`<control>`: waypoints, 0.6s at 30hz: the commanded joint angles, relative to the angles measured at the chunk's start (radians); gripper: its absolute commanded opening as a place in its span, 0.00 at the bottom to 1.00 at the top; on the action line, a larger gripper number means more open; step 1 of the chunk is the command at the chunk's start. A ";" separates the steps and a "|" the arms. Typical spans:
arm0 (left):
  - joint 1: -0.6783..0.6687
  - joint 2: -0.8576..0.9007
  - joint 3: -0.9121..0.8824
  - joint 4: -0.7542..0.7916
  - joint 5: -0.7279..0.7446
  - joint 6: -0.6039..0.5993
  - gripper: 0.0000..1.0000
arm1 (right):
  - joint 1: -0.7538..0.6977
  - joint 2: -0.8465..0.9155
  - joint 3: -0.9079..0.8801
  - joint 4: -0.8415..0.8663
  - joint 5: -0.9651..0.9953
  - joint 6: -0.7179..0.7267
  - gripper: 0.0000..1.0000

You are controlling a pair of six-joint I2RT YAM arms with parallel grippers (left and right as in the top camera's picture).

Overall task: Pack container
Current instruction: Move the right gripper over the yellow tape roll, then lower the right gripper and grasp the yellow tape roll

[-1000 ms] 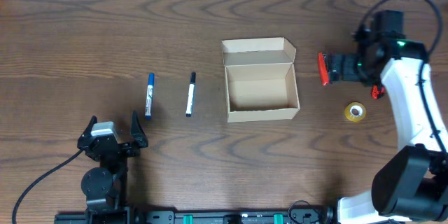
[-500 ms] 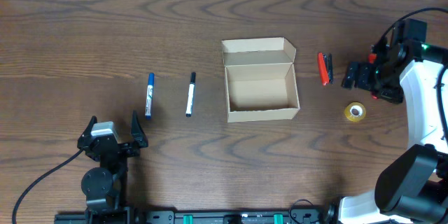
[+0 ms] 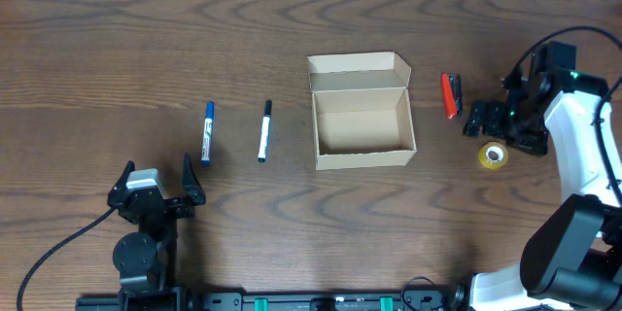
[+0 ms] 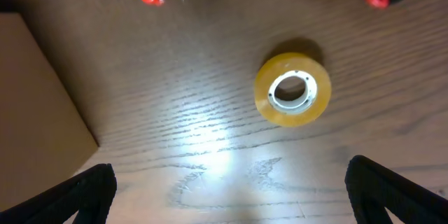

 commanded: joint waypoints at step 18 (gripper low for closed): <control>-0.003 -0.007 -0.017 -0.043 -0.019 0.000 0.95 | 0.050 0.214 -0.026 0.040 0.072 -0.016 0.99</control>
